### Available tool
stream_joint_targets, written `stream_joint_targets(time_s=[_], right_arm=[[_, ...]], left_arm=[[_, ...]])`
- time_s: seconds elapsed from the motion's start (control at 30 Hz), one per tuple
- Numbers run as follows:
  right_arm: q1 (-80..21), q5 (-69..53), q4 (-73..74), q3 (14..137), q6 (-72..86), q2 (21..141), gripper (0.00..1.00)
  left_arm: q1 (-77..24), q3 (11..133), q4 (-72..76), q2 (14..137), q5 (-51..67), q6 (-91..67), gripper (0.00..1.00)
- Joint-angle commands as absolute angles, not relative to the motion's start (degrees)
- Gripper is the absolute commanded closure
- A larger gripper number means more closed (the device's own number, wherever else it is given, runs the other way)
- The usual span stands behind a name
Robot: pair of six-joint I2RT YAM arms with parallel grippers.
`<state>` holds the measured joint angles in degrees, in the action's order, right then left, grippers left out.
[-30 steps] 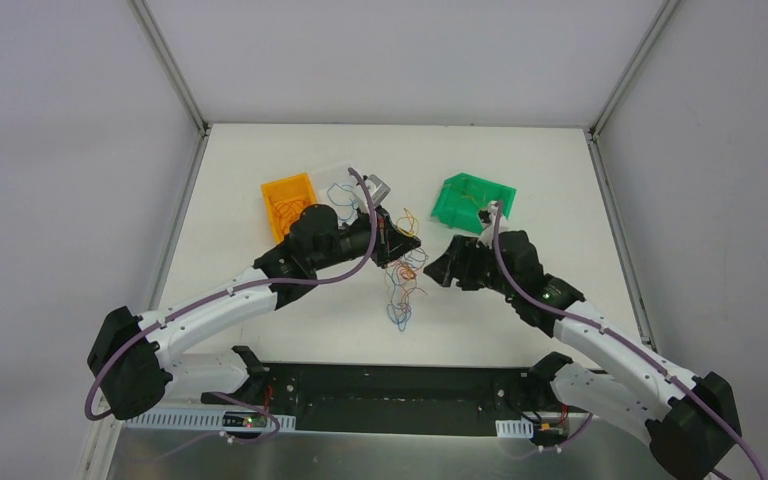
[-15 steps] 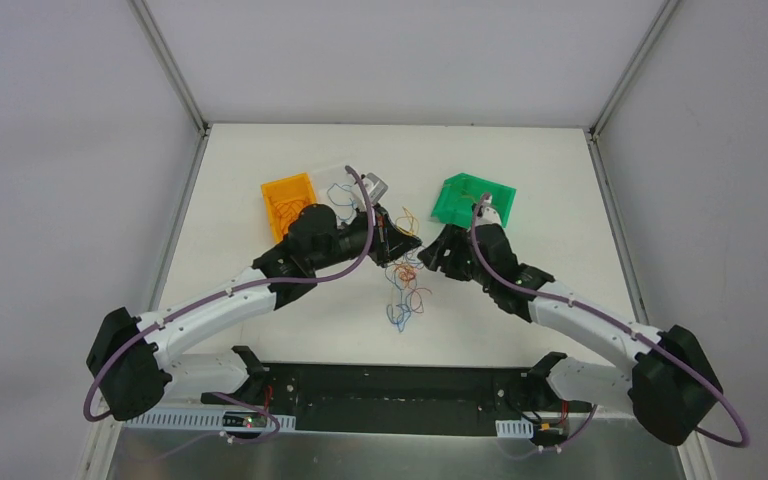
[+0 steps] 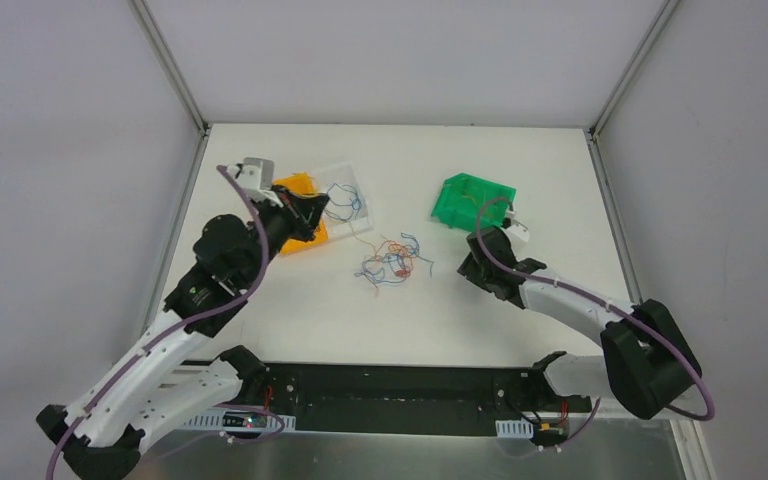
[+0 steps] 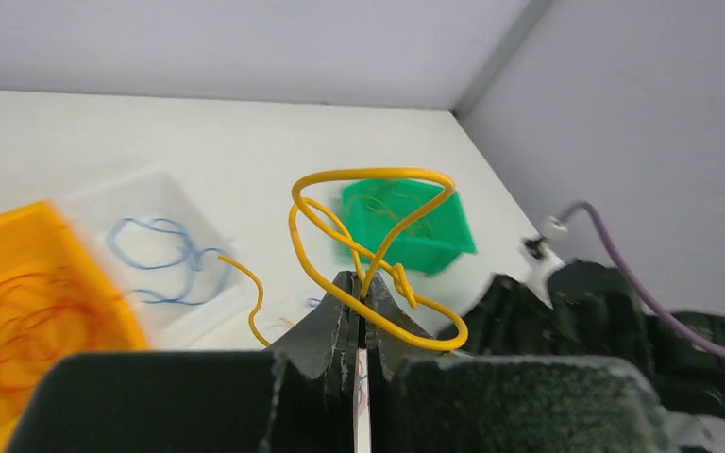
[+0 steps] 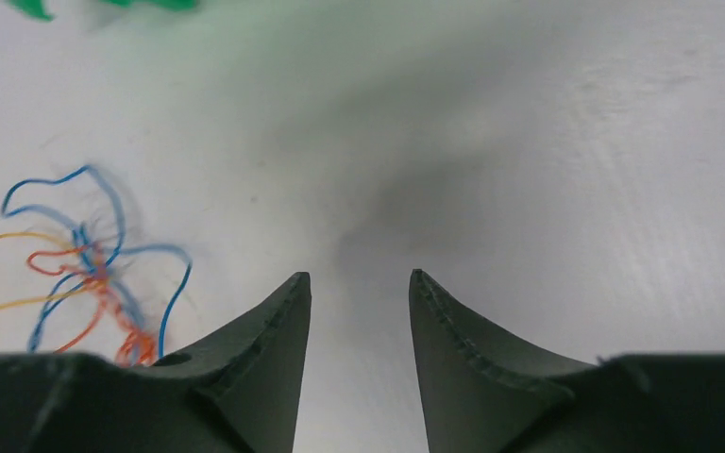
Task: Untangle the cables
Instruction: Untie the cable.
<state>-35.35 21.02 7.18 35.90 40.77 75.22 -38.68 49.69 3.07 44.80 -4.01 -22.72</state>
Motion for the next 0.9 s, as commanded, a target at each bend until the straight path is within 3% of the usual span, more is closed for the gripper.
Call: stream_joint_targets(time_s=[0.0,0.13,0.27,0.33,0.43,0.63,0.87], right_arm=[[-29.4,21.7,10.8,31.9,40.8,67.1,0.55],[-28.1,12.5,8.7,31.4,32.5,60.5,0.45],[-30.2,2.7,9.2,36.2,27.9,61.0,0.13],[-33.9,3.3,10.8,39.6,26.9,63.6,0.06],[-38.5,0.9,6.7,41.4,26.8,66.6,0.06],[-45.3,-13.9,-18.2,37.1,21.0,71.2,0.07],[-52.1,-13.7,-36.0,35.3,13.0,74.3,0.08]], left_arm=[[-37.5,50.4,-8.0,37.4,-23.1,-19.2,1.00],[-37.5,48.3,-7.6,34.4,-21.0,-19.4,1.00],[-37.5,48.8,-7.0,36.1,-13.9,-18.8,1.00],[-37.5,49.4,-6.9,36.8,-11.7,-18.4,1.00],[-37.5,50.5,-6.8,36.9,-9.6,-18.1,1.00],[-37.5,56.1,-6.7,39.8,-0.8,-19.0,1.00],[-37.5,65.6,-5.9,48.4,15.6,-23.7,1.00]])
